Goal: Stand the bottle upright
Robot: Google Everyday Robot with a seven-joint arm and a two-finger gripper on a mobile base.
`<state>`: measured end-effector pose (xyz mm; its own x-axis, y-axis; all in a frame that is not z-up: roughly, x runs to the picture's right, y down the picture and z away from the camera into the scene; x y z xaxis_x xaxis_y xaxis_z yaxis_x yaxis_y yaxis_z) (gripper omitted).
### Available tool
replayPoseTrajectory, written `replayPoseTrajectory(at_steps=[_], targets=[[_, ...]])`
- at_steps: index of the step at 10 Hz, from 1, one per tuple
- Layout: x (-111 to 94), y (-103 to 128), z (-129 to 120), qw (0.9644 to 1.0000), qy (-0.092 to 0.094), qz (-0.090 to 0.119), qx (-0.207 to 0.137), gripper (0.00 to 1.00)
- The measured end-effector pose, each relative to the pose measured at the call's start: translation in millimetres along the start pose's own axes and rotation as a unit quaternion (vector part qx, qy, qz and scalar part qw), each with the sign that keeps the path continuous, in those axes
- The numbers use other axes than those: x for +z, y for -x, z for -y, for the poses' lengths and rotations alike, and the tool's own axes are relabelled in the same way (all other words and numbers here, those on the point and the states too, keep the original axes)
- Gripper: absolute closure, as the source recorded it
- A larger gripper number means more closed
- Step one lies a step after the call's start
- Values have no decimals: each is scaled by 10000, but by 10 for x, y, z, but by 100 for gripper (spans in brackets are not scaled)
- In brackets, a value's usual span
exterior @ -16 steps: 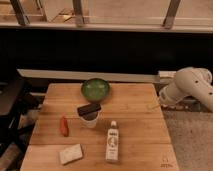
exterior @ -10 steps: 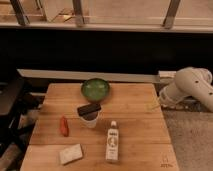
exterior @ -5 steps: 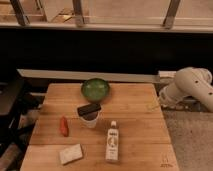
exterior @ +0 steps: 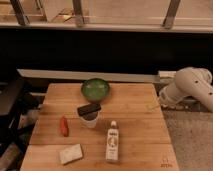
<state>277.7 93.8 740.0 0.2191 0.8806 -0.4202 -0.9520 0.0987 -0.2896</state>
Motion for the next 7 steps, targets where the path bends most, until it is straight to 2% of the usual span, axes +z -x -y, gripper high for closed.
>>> replayPoseTrajectory(at_steps=[5,7], targets=[[4,8,-1,10000,16,1,62,35],[75,99,-76,9989,140,39,446,35]])
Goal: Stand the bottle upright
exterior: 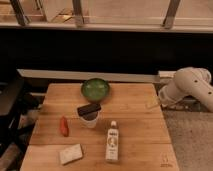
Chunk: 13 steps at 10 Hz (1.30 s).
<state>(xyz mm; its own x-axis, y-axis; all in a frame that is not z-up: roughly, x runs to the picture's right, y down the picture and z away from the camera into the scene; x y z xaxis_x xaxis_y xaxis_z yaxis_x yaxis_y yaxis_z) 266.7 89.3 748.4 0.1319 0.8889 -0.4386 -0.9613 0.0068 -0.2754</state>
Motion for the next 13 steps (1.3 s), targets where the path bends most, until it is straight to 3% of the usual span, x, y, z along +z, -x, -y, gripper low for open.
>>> replayPoseTrajectory(at_steps=[2,4,6,9,13], targets=[[148,87,-138,9994,112,-16,316,35],[292,106,-252,9990,118,-77,419,35],[465,70,-428,9992,109,-187,339,35],[680,-80,-831,9990,163,-401,-136,35],[682,-85,-845,9989,174,-404,-155,35]])
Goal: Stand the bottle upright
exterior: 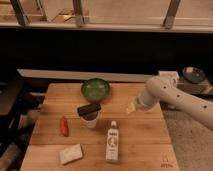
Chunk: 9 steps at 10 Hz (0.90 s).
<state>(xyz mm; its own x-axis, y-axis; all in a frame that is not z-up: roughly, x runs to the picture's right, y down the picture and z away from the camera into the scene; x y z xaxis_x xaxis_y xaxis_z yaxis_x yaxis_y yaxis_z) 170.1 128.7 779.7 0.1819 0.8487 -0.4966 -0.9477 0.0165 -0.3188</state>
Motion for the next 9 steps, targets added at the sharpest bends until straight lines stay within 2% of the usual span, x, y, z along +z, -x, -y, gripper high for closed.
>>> replayPoseTrajectory(at_steps=[3,6,9], targets=[[44,60,-194,9999,122,23,-95,35],[179,86,-386,9994,257,-83,-194,35],[364,48,-581,9983,381,-284,-340,35]])
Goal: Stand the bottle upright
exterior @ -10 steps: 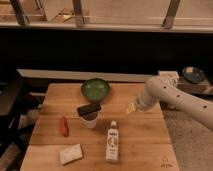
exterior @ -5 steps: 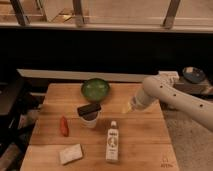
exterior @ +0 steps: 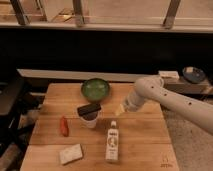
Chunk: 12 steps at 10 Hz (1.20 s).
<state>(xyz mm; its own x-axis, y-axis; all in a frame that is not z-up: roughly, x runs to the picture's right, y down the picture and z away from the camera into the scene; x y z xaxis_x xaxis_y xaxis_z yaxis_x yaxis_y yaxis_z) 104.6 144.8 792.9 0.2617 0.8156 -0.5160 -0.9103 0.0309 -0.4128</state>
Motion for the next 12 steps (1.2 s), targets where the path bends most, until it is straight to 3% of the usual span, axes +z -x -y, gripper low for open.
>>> replayPoseTrajectory(at_steps=[4,12], targets=[[338,-46,-214,9988,80,-419,-245,35],[650,-177,-263,9953,84,-919,-278,35]])
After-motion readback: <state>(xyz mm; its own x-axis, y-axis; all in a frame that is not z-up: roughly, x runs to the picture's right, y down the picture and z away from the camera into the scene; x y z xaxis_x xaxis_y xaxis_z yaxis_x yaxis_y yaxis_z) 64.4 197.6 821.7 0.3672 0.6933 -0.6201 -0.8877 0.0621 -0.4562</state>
